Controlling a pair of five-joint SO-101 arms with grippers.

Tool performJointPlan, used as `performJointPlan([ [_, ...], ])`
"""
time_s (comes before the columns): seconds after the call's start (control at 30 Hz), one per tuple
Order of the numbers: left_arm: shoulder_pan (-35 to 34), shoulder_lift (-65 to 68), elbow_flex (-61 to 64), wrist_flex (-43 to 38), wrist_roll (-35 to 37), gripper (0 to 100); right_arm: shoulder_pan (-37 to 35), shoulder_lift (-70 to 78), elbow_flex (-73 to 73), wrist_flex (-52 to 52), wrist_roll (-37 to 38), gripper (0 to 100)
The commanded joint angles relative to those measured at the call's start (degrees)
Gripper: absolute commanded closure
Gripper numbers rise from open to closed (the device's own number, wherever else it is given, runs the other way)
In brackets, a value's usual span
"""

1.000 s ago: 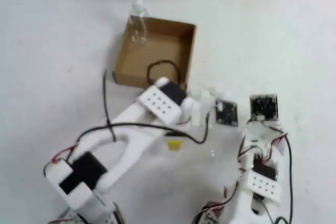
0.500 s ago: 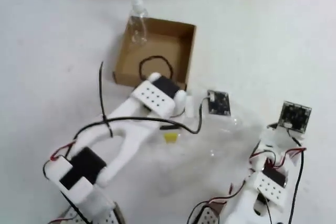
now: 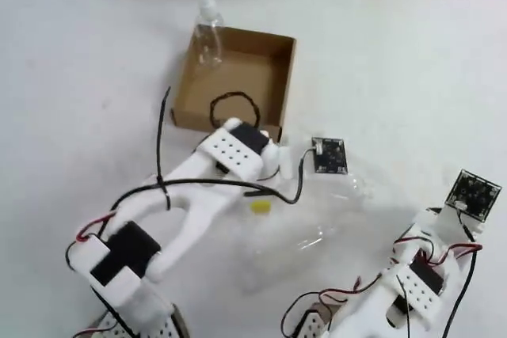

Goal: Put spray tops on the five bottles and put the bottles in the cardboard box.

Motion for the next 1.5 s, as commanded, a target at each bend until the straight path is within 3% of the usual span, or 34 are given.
performJointPlan([
  [0.0, -0.3, 2.9, -1.0, -1.1, 1.4, 74, 0.7, -0.5, -2.9, 0.2, -0.4, 98.1],
  [0.23, -0.2, 12.1, -7.3, -0.5, 5.6, 74, 0.7, -0.5, -2.8, 0.2, -0.4, 98.1],
  [0.47, 0.7, 12.5, -7.8, -0.5, 7.1, 74, 0.6, -0.5, -2.8, 0.2, -0.5, 98.1],
  [0.7, 0.9, 13.0, -8.4, -1.1, 13.1, 74, -0.5, -0.5, -2.7, 0.2, -0.4, 98.1],
  [0.83, 2.5, 13.0, -7.1, -1.0, 12.2, 74, -0.6, -0.5, -2.7, 0.2, -0.4, 98.1],
  [0.93, 3.5, 12.9, -6.1, -1.1, 9.0, 82, -0.6, -0.5, -2.7, 0.2, -0.4, 98.1],
  [1.03, 4.4, 12.9, -5.9, -0.6, 4.8, 98, -0.6, -0.5, -2.7, 0.2, -0.4, 98.1],
  [1.33, 8.7, 12.3, -5.2, 6.9, 3.8, 98, -1.8, -0.5, -2.7, 0.1, -0.2, 98.1],
  [1.47, 8.9, 8.7, -5.0, 7.4, 9.3, 98, -1.8, -0.5, -2.6, 0.2, -0.2, 98.1],
])
